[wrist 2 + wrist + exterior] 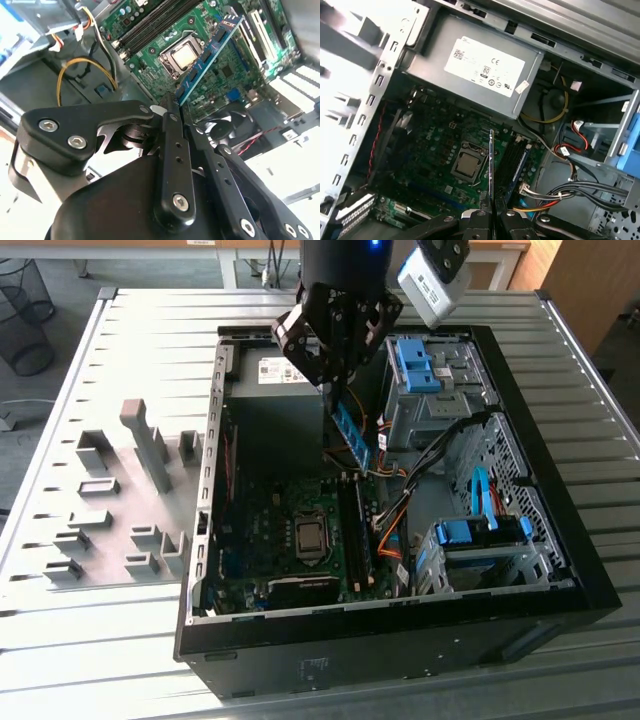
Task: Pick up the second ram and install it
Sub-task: 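Insert the second ram into the second slot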
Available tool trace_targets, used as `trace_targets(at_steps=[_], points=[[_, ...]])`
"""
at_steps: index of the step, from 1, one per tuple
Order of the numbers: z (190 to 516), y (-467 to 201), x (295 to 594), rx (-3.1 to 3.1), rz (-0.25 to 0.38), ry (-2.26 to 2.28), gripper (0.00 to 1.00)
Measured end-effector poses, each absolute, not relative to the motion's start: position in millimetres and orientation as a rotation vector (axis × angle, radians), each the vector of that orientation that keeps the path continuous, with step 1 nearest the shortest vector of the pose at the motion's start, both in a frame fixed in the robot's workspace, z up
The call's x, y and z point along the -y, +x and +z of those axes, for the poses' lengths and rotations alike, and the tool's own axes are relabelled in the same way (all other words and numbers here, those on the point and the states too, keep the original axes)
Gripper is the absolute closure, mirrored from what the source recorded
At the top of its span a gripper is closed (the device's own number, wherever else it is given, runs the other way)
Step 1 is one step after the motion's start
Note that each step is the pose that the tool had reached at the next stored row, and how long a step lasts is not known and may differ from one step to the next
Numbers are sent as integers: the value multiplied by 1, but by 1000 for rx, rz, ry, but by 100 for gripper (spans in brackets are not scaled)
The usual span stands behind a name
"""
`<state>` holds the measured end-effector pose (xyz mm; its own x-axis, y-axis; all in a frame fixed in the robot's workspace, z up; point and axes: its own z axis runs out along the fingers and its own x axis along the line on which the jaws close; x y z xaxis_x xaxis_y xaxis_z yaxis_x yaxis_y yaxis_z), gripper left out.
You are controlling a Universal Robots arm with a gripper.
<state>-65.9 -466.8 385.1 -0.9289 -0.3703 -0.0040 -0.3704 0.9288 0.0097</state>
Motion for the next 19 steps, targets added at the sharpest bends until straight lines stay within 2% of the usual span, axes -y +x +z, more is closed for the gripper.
trace_targets(at_steps=[19], points=[[377,-66,467,-3137,15,-73,86]])
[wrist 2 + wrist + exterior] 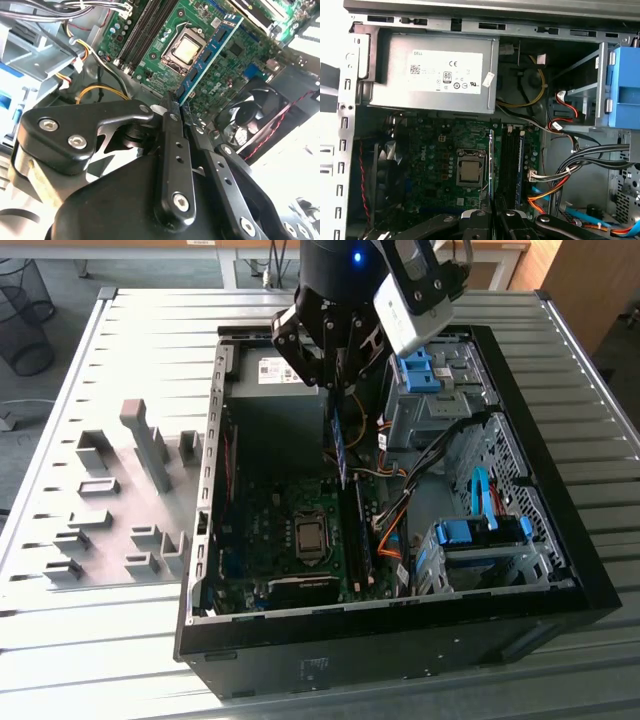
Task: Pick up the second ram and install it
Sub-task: 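Insert the second ram into the second slot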
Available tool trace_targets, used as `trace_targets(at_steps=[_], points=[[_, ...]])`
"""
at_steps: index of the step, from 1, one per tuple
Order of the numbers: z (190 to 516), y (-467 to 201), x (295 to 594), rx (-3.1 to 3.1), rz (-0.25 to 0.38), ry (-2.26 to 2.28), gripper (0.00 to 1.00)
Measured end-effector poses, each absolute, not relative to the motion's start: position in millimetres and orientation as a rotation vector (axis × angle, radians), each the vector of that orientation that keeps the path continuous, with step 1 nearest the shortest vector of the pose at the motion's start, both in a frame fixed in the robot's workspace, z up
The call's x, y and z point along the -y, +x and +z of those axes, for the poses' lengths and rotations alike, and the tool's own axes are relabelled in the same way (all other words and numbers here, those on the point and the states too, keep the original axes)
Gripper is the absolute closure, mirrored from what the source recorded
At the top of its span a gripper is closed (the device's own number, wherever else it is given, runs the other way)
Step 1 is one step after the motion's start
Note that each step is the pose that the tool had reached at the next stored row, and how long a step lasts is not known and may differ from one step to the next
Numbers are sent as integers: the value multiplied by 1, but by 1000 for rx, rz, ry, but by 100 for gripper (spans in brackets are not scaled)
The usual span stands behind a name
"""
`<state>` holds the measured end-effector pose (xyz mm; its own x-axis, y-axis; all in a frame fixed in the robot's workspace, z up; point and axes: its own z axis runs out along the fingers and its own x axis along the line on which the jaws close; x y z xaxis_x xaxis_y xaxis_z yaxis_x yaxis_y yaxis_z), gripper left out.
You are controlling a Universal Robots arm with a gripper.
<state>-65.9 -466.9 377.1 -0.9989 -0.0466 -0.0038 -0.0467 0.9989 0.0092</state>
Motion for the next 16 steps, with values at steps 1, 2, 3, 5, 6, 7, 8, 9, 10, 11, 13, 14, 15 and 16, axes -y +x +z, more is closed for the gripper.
trace_targets(at_steps=[1,2,3,5,6,7,8,9,10,11,13,14,15,16], points=[[377,-66,467,-3137,15,-72,86],[377,-66,467,-3137,15,-72,86],[377,-66,467,-3137,15,-72,86],[377,-66,467,-3137,15,-72,86],[377,-66,467,-3137,15,-72,86],[377,-66,467,-3137,15,-72,86],[377,-66,467,-3137,15,-72,86],[377,-66,467,-3137,15,-71,86],[377,-66,467,-3137,15,-69,86],[377,-66,467,-3137,15,-64,86],[377,-66,467,-3137,14,-37,86],[376,-66,467,-3138,14,-9,86],[376,-66,467,-3137,13,21,86],[376,-66,467,-3137,13,49,86]])
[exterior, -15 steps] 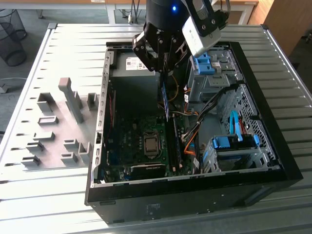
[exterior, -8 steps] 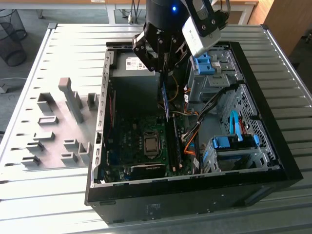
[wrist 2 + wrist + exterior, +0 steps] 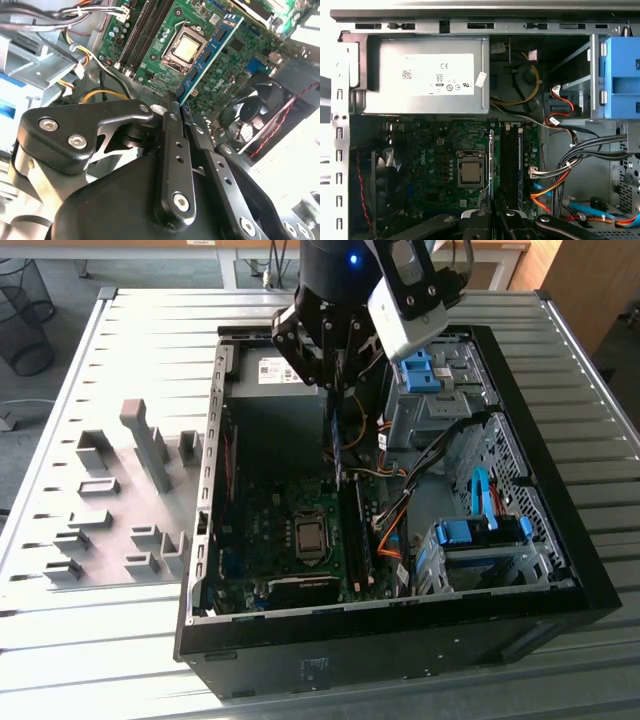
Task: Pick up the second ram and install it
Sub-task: 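Insert the second ram into the second slot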
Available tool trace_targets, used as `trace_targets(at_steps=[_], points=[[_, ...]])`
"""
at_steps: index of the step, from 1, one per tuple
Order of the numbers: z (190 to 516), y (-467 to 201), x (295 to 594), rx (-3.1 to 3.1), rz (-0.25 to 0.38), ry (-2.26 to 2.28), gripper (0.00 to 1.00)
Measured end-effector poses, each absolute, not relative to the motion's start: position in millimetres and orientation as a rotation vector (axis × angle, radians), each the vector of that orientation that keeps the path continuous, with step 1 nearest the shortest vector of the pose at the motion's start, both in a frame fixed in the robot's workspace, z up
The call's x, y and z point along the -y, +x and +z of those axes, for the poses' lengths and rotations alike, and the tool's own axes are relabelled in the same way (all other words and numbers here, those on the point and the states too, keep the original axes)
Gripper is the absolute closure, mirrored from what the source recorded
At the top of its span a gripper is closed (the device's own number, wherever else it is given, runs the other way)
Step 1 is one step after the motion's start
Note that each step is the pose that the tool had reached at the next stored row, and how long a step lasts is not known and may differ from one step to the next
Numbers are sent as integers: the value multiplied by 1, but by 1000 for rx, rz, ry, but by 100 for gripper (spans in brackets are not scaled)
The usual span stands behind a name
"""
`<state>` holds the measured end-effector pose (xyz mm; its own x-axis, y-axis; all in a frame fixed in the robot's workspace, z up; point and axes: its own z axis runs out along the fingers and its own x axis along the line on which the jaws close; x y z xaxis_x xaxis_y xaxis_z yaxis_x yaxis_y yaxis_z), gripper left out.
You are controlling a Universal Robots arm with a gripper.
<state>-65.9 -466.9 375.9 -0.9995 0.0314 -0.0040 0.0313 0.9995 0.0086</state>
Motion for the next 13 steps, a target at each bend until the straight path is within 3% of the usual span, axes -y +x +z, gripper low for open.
trace_targets(at_steps=[13], points=[[373,-66,467,-3136,13,82,86]])
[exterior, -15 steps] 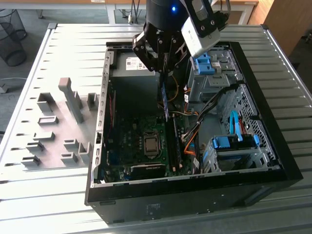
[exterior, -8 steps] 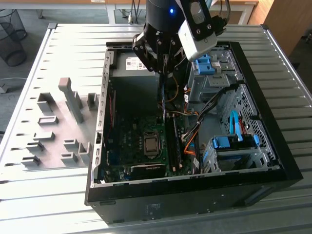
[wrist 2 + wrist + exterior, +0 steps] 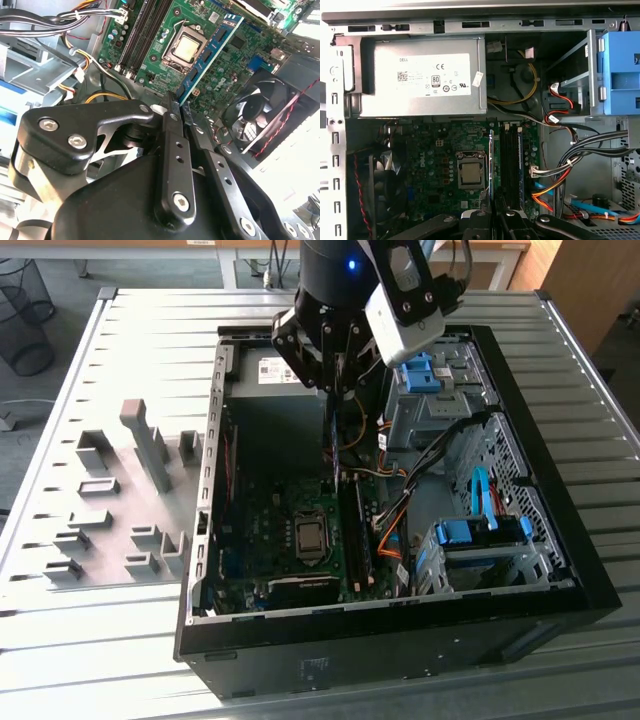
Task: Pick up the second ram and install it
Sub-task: 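Insert the second ram into the second slot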
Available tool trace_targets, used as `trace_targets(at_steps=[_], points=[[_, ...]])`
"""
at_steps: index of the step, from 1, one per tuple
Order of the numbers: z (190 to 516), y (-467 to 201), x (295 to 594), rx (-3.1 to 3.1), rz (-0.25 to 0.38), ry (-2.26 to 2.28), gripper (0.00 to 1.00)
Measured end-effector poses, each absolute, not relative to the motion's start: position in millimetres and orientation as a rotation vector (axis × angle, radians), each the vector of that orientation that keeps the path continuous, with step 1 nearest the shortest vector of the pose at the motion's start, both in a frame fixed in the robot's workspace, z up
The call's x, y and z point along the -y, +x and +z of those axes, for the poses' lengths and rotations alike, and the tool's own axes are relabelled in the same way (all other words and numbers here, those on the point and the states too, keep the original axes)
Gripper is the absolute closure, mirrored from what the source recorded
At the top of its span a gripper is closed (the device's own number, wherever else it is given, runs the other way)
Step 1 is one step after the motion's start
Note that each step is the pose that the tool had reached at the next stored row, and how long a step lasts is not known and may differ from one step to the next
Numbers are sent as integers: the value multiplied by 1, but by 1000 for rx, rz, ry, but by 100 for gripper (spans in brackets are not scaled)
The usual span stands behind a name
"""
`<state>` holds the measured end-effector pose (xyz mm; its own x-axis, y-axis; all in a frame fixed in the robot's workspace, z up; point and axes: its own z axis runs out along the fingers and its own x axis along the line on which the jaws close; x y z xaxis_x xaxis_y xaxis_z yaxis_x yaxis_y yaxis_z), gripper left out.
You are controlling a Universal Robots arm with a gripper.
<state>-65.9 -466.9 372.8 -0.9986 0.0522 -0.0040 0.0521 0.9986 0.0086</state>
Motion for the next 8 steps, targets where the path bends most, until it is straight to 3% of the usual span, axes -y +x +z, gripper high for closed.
trace_targets(at_steps=[8], points=[[371,-64,467,-3136,9,96,86]])
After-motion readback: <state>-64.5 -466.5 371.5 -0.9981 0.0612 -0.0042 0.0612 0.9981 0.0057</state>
